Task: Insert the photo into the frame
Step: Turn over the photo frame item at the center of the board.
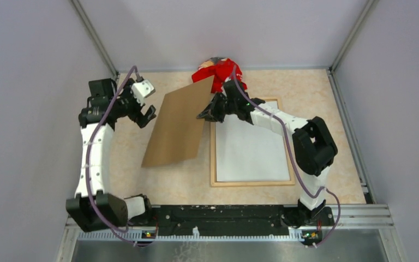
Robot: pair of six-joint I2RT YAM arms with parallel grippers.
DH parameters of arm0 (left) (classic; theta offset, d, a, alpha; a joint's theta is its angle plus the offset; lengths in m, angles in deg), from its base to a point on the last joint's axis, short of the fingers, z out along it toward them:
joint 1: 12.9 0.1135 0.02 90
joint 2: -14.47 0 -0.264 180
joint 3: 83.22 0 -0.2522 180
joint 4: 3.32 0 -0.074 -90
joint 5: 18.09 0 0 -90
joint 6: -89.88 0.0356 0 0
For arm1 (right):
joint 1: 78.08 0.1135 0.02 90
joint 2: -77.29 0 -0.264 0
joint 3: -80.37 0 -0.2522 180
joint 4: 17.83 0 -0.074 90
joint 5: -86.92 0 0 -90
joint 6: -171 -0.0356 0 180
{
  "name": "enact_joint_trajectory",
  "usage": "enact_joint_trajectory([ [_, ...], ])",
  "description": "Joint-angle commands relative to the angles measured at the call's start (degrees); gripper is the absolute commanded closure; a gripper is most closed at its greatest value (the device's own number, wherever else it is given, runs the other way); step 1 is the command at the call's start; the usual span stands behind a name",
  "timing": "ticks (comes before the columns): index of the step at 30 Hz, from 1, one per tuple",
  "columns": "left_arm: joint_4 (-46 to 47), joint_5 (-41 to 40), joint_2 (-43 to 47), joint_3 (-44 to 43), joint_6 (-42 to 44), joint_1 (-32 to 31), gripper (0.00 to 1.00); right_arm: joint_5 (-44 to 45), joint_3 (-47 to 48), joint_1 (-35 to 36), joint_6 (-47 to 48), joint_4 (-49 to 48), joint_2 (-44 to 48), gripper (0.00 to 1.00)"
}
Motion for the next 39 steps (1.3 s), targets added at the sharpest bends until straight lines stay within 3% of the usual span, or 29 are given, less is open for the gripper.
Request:
enact_joint_trajectory([
  [1,-6.0,13.9,12.5,4.1,18.1,-0.4,0.01,-3.1,6.4,-4.2,-7.3,-2.9,2.3,1.00],
  [5,-9.3,14.3,20.2,7.6,27.9,-0.8,0.01,-3.1,7.5,-6.2,-12.4,-4.9,3.5,1.00],
  [8,-13.7,12.8,21.1,8.4,32.8,-1.0,0.01,-4.1,7.9,-6.6,-15.5,-7.0,4.1,1.00],
  [20,-15.3,9.7,26.0,17.5,45.8,-1.6,0.01,-5.2,9.0,-8.2,-18.2,-8.3,9.2,1.00],
  [25,-1.9,10.7,29.6,22.4,40.5,-1.7,0.04,-6.4,7.4,-8.1,-18.8,-9.1,11.2,1.00],
  [30,6.9,11.2,32.9,27.1,41.3,-2.1,0.13,-6.6,3.5,-8.1,-20.5,-12.1,14.8,1.00],
  [39,18.4,12.6,33.6,27.3,35.7,-2.3,0.41,-6.7,-0.5,-7.9,-20.9,-12.5,18.9,1.00],
])
